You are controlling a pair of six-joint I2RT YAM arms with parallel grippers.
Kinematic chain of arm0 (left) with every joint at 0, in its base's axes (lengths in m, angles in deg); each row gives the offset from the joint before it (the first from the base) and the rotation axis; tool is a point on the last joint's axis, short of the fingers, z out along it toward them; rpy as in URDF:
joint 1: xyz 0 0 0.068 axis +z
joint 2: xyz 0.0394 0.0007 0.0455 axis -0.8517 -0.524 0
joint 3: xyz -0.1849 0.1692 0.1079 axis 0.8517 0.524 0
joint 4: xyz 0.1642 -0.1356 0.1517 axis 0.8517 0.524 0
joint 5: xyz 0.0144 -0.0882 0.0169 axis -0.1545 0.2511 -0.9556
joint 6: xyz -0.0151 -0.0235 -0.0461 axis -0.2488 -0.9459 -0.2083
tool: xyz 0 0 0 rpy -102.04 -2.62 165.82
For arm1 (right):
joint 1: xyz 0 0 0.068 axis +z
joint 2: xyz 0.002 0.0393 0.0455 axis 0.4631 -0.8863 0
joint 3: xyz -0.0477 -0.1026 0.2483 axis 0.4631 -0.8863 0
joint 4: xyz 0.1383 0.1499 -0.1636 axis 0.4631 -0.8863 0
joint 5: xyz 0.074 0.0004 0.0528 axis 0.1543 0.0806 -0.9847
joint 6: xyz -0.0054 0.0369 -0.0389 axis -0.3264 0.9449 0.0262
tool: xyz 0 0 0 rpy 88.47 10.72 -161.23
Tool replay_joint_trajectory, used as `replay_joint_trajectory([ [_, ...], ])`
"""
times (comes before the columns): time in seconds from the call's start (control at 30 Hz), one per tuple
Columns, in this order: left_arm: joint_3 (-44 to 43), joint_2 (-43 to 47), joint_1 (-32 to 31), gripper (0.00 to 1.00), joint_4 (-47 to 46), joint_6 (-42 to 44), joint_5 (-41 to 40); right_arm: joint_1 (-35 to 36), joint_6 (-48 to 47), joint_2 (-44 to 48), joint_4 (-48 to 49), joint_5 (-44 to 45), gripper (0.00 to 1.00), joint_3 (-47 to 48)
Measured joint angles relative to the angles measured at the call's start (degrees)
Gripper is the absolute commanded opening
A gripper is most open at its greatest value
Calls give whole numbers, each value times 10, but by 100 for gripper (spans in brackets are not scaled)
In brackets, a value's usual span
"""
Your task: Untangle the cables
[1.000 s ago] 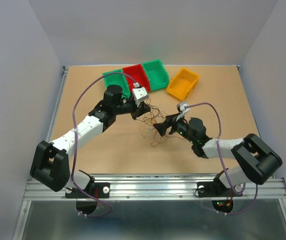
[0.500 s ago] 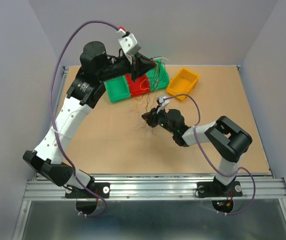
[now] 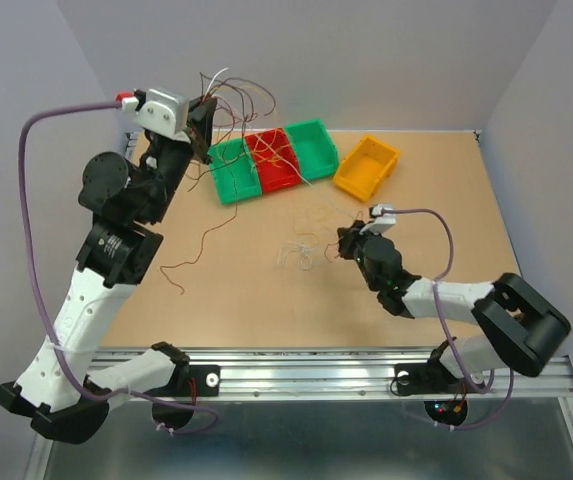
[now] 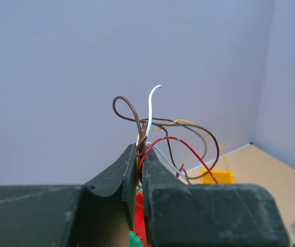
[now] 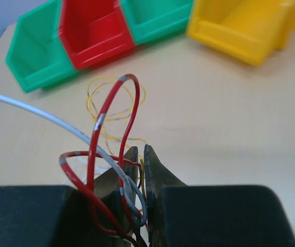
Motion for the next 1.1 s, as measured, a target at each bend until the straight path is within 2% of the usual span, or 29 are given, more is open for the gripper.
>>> replay_joint_trajectory([
  [0.03,31,15,0,0,-12,7,-14,0,9,32,-21,35,16,-10],
  [0.07,63,28,0,0,-24,15,-26,0,17,64,-43,70,33,-21],
  [0.13,114,49,0,0,-45,25,-35,0,27,124,-83,118,54,-41],
  [0.23,201,63,3,0,-72,31,-3,-1,35,208,-128,161,74,-69],
  [0.27,223,63,4,0,-74,30,15,-1,35,239,-141,171,87,-77],
  [0.37,275,55,3,0,-73,29,72,-1,19,312,-174,178,97,-89],
  [0.5,322,46,3,0,-94,28,131,-1,-29,380,-222,133,97,-85],
  [0.67,367,43,3,0,-122,21,177,-1,-94,366,-278,70,100,-26],
  [0.77,388,46,3,0,-154,17,191,0,-143,320,-300,19,99,46],
  [0.87,430,61,3,0,-196,8,201,-2,-194,245,-327,-55,91,150],
  [0.97,450,66,3,0,-212,0,204,0,-235,177,-338,-142,88,236],
  [1.1,451,65,3,0,-228,-5,205,0,-278,118,-351,-213,77,282],
])
